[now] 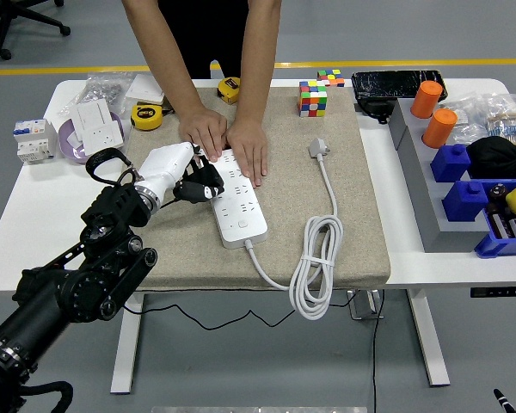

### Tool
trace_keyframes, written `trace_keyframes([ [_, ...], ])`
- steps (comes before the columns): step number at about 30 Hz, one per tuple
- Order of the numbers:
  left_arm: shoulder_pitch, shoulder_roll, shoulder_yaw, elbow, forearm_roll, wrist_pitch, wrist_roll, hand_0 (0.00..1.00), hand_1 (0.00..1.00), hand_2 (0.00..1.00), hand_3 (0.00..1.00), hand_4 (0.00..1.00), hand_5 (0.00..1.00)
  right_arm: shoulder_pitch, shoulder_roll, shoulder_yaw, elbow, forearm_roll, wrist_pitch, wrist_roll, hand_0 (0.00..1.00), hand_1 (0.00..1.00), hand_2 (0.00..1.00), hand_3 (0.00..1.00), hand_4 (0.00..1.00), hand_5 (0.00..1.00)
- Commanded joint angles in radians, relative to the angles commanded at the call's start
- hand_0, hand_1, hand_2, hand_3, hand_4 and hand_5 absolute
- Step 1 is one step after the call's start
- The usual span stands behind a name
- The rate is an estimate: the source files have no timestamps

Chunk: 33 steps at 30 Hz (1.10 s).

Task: Pick up the plug,place it near the board,insert it into the board,press the button

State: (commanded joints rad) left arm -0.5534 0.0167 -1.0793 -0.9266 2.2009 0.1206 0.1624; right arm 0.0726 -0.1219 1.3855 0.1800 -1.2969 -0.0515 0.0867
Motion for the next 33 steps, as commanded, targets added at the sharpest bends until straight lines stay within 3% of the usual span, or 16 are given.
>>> trace_keyframes([
  [8, 0.021, 0.030, -0.105, -0.044, 0.060, 0.011, 0.005, 0.356, 0.141, 0.224, 0.394, 0.679, 0.128, -0.002, 0.002, 0.007, 0.000, -0.002, -0.001, -0.001, 0.960, 0.836, 0.760, 0.783, 0.998, 0.998],
  [13, 0.038, 0.055, -0.160, -0.024, 0.068, 0.016, 0.005, 0.357, 0.141, 0.224, 0.397, 0.681, 0.131, -0.003, 0.002, 0.007, 0.000, 0.000, -0.001, -0.001, 0.960, 0.836, 0.760, 0.783, 0.998, 0.998],
  [18, 0.063, 0.082, -0.147, 0.014, 0.068, 0.011, 0.003, 0.360, 0.144, 0.227, 0.402, 0.685, 0.137, -0.005, 0.002, 0.008, 0.000, -0.002, -0.001, -0.001, 0.960, 0.836, 0.760, 0.783, 0.998, 0.998],
  [33, 0.103, 0.063, -0.095, -0.013, 0.012, 0.035, -0.021, 0.362, 0.156, 0.235, 0.421, 0.697, 0.152, -0.007, 0.000, 0.004, 0.000, -0.002, 0.000, -0.001, 0.960, 0.835, 0.759, 0.782, 0.998, 0.998],
])
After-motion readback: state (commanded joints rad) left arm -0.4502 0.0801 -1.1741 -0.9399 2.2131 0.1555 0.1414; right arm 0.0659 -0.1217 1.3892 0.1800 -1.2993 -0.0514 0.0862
